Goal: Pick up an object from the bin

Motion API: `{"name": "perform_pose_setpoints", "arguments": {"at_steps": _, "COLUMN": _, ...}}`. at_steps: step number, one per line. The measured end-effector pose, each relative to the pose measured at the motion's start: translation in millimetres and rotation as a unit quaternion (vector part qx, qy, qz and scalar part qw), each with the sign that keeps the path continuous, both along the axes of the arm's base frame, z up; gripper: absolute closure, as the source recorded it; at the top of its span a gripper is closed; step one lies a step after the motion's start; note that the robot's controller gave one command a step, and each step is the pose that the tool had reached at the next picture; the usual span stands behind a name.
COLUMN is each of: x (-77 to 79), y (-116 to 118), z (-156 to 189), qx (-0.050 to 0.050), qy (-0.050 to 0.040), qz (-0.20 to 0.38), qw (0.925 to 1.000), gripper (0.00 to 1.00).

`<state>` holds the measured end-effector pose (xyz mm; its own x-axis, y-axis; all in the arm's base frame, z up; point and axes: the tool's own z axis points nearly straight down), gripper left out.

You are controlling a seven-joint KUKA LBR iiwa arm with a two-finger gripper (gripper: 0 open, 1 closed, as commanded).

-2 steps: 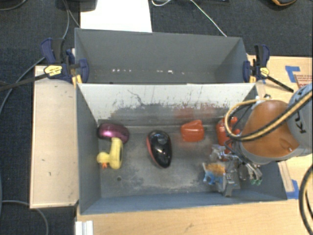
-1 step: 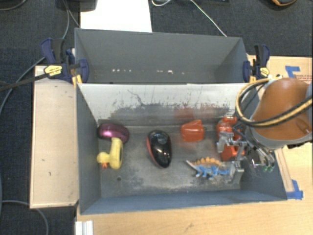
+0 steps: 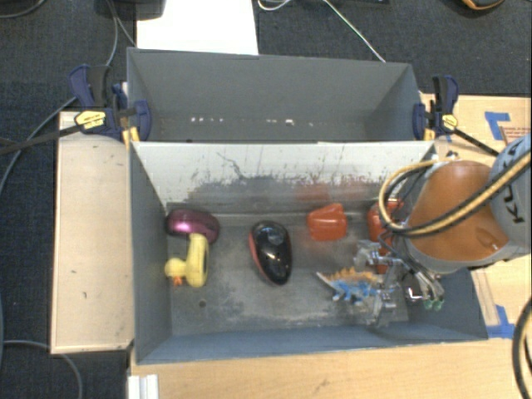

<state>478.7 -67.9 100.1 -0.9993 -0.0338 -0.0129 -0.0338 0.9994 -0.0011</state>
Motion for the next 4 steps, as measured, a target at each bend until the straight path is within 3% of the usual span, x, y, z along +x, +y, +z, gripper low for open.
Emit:
{"name": "perform_pose_setpoints", "arguments": {"at_steps": 1, "x": 23.2, "y": -10, "z": -30, "qx": 0.0, "qy": 0.0018, "qz": -0.012, "qw": 0.9999, "gripper": 0.0}}
{"name": "perform_pose_setpoints", "arguments": {"at_steps": 2, "x": 8.5, "y": 3, "z": -28, "qx": 0.0, "qy": -0.0032, "qz": -0.055, "qw": 0.9985, "gripper": 1.0}}
{"name": "perform_pose_setpoints", "arguments": {"at_steps": 4, "x": 7.1, "y": 3, "z": -22, "qx": 0.001, "qy": -0.0014, "qz": -0.054, "qw": 0.9985, "gripper": 1.0}}
